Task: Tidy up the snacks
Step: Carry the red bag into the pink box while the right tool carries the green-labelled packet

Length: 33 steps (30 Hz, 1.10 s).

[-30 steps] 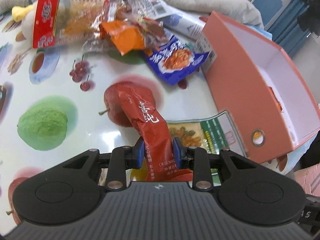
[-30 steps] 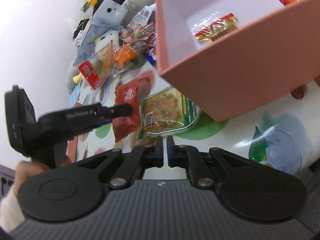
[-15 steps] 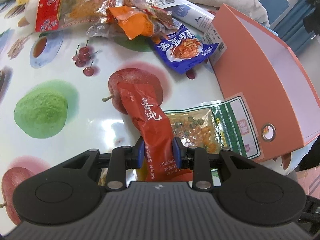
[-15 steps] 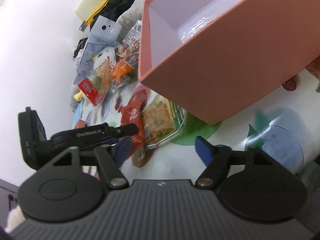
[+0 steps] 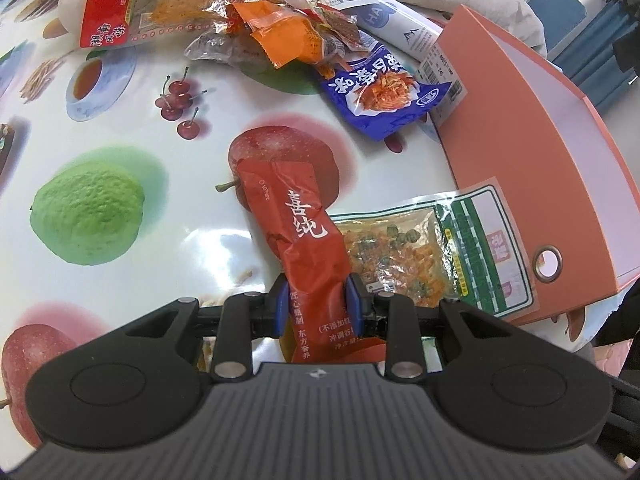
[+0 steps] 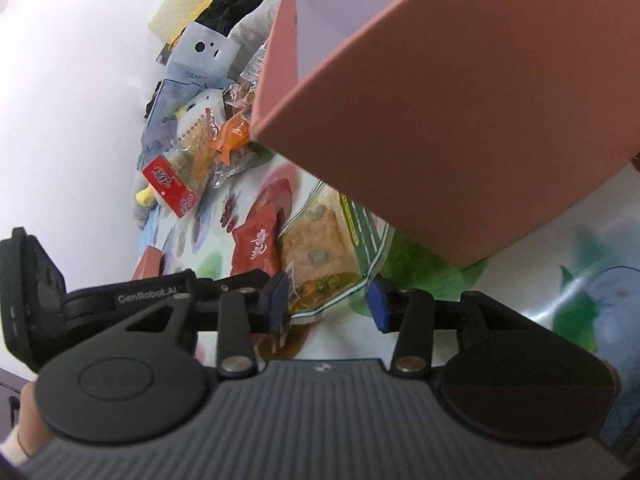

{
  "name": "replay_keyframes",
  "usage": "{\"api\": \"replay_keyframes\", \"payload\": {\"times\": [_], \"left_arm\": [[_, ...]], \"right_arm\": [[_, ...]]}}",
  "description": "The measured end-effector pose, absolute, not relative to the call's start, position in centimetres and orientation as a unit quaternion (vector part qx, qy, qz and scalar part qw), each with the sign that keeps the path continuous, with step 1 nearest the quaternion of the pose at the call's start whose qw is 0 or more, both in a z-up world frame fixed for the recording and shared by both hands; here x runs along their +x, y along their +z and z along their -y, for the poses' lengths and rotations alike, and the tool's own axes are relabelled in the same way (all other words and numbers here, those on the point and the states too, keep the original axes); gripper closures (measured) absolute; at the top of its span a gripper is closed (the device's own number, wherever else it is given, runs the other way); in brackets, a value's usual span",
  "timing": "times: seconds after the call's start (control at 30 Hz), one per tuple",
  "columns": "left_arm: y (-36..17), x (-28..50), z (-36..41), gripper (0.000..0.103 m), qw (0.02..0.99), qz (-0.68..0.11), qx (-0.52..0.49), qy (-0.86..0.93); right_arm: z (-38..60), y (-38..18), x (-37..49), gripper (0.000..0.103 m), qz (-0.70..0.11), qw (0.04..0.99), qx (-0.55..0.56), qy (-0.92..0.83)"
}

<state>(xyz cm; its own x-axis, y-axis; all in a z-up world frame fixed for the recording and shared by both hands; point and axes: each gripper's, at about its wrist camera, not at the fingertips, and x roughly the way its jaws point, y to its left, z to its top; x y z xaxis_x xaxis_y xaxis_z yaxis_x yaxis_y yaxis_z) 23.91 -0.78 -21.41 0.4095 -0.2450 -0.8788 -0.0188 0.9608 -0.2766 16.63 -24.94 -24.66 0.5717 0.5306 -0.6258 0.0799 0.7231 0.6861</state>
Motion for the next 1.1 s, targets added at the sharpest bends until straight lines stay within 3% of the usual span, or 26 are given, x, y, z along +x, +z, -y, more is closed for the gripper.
{"api": "replay_keyframes", "payload": {"times": [0.1, 0.17, 0.37, 1.1], "left_arm": [[-21.5, 23.9, 0.7, 0.069, 0.831, -0.538, -0.124, -0.067], [-21.5, 24.0, 0.7, 0.069, 0.831, -0.537, -0.128, -0.066], [-21.2, 23.5, 0.7, 0.07, 0.834, -0.533, -0.125, -0.062], [-15.9, 18.4, -1.0, 0.073, 0.857, -0.488, -0.157, -0.05]], "right_arm": [[24.4, -24.7, 17.1, 0.068, -0.443, 0.821, 0.336, 0.131], [24.0, -24.5, 17.6, 0.079, -0.449, 0.831, 0.304, 0.127], [24.0, -23.1, 17.7, 0.093, -0.444, 0.838, 0.28, 0.149], [20.5, -14.6, 15.2, 0.096, -0.4, 0.894, 0.115, 0.167]]}}
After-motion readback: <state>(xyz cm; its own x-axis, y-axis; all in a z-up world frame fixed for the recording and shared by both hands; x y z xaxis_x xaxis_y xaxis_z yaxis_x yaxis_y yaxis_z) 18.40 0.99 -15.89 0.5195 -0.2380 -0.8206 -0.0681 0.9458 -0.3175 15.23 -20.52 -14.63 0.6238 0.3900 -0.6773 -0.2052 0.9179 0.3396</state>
